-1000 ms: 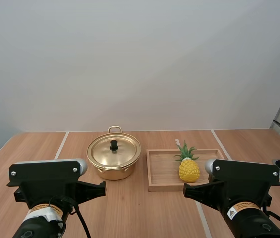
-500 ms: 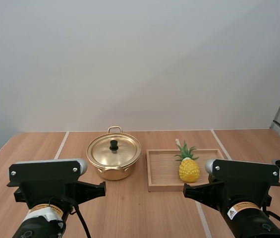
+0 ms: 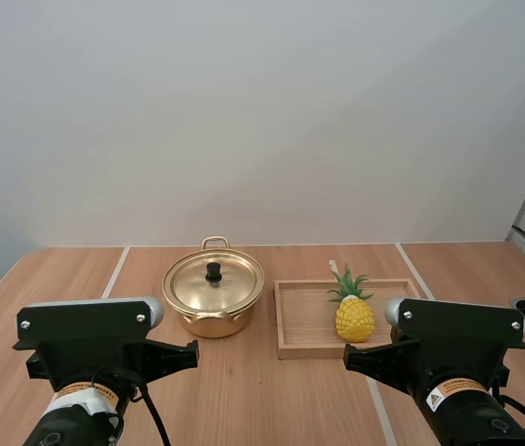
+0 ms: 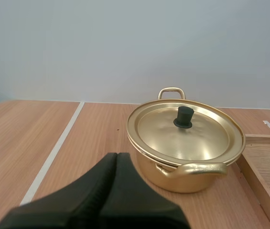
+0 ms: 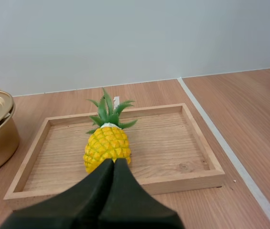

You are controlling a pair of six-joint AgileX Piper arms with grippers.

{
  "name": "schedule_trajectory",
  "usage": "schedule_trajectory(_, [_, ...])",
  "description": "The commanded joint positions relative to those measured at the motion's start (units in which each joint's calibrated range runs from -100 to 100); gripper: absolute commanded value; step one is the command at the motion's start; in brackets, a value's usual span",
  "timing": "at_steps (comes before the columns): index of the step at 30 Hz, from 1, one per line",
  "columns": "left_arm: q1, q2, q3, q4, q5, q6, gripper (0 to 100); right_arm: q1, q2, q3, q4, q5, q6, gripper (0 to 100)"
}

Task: Open the pot, put the pineapple inside, and close it

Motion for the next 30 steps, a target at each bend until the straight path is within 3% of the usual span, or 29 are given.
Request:
schedule_trajectory(1, [0.21, -0.37, 0.14, -0.73, -1.92, -0.19, 0, -0.21, -0.34, 0.03, 0.09, -0.70, 0.14, 0])
schedule_trajectory(30, [0.21, -0.37, 0.14, -1.03, -1.90, -0.19, 0, -0.21, -0.34, 0.03, 0.09, -1.23, 0.14, 0])
